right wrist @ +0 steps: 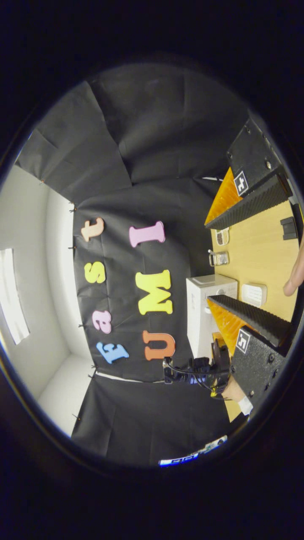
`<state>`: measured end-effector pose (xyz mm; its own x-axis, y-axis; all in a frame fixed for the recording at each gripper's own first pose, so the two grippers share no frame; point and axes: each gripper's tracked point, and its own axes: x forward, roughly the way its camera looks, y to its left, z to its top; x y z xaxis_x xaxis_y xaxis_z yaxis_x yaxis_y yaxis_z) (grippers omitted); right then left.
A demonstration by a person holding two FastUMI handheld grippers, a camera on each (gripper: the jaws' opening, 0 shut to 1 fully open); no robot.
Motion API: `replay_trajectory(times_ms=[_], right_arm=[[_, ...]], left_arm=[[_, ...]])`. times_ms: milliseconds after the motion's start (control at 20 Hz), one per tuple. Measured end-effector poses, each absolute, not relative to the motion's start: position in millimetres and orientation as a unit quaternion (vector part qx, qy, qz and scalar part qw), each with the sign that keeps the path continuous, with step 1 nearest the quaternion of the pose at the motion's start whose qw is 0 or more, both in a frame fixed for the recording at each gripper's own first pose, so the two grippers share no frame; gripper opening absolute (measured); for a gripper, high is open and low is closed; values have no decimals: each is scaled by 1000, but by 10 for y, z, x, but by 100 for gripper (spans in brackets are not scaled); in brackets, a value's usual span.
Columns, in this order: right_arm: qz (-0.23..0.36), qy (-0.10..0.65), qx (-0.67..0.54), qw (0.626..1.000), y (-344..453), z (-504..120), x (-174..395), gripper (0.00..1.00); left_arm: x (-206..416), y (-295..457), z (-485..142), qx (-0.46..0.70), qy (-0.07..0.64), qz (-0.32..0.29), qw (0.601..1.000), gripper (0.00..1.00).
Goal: Open the microwave oven with the left hand, put the food in, and close the microwave oven.
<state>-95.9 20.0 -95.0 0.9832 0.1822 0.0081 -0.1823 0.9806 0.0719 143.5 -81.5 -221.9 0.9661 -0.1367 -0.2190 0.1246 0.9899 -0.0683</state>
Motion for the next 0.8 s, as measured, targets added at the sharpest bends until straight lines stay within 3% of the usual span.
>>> replay_trajectory(times_ms=[100,150,650,700,800], right_arm=[[95,-5,31,995,269,-916,-1000,99],[97,-7,28,995,300,-892,-1030,99],[91,-24,16,995,439,-789,-1107,99],[90,-27,16,995,456,-775,-1119,87],[89,-33,18,995,487,-736,-1143,87]], left_arm=[[1241,-694,-2078,-14,103,-45,994,89],[1179,-654,-2043,-5,100,-38,994,95],[52,-625,-1234,16,53,-65,996,95],[-58,-580,-1169,28,48,-55,997,95],[-259,-451,-956,48,9,-20,999,95]])
